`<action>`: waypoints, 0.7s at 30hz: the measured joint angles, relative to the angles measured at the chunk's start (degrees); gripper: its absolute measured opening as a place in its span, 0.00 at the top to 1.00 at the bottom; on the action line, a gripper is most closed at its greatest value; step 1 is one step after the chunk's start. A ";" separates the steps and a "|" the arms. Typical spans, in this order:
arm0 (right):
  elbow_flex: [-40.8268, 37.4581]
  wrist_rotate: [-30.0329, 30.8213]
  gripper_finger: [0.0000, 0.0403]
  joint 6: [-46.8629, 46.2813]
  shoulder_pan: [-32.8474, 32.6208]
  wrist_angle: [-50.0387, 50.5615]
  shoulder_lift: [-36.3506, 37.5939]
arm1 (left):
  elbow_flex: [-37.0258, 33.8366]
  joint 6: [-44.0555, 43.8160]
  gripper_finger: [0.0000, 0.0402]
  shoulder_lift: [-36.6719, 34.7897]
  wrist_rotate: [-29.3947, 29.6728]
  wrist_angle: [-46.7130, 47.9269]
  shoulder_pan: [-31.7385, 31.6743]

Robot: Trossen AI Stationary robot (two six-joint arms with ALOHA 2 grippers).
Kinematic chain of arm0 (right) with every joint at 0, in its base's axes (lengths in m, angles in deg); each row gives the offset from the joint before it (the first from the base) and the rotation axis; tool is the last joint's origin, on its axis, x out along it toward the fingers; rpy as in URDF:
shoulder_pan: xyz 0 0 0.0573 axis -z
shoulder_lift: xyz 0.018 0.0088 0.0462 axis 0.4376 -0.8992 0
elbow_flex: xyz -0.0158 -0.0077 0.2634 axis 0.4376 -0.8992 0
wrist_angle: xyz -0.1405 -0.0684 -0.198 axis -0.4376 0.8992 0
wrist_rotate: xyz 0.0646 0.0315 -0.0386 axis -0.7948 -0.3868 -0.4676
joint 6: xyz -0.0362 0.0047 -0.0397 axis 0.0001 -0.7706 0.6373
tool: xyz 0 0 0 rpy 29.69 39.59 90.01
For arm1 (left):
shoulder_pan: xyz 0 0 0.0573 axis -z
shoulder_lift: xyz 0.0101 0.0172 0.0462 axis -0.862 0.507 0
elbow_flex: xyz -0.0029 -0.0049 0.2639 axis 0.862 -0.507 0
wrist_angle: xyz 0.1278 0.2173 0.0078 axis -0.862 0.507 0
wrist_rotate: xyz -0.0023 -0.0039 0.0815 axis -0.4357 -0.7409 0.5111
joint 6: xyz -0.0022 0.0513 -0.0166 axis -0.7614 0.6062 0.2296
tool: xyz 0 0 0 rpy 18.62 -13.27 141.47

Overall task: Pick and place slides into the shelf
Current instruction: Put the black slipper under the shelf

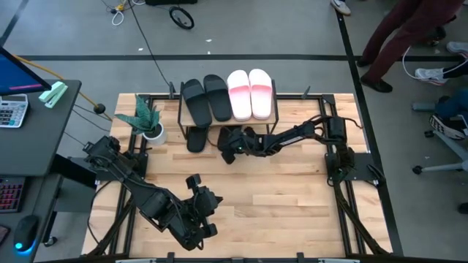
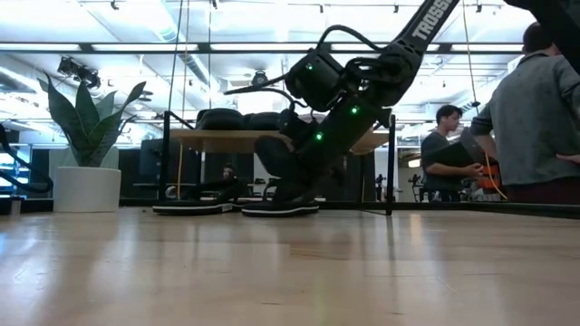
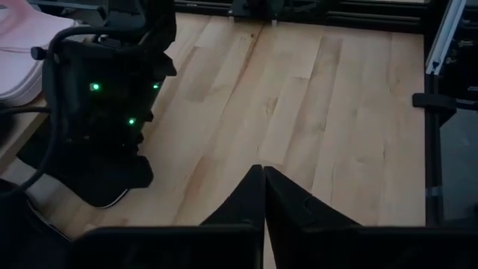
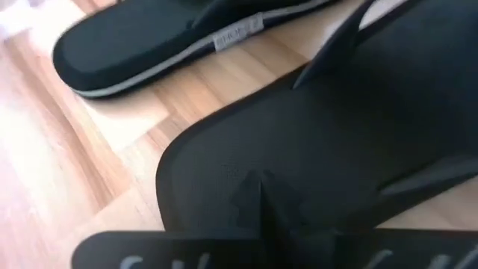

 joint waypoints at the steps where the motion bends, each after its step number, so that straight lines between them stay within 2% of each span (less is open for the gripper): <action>1: 0.01 -0.23 1.00 0.67 0.16 -1.09 -0.07 | 0.00 0.00 0.98 0.00 0.00 0.00 -0.01; 4: -0.05 -1.18 1.00 2.92 1.17 -3.67 -0.21 | 0.00 -0.01 0.99 0.00 0.01 0.02 -0.03; 9: 0.03 -8.03 1.00 7.59 3.07 -5.09 -0.21 | 0.00 -0.01 0.95 0.00 0.00 -0.11 -0.03; 13: 0.03 -13.13 1.00 8.77 4.02 -5.15 -0.21 | 0.00 -0.04 0.95 0.00 0.00 -0.18 -0.10; 21: 0.03 -17.82 1.00 10.06 1.14 -6.73 -0.19 | 0.00 -0.03 0.98 0.00 0.00 -0.90 -0.78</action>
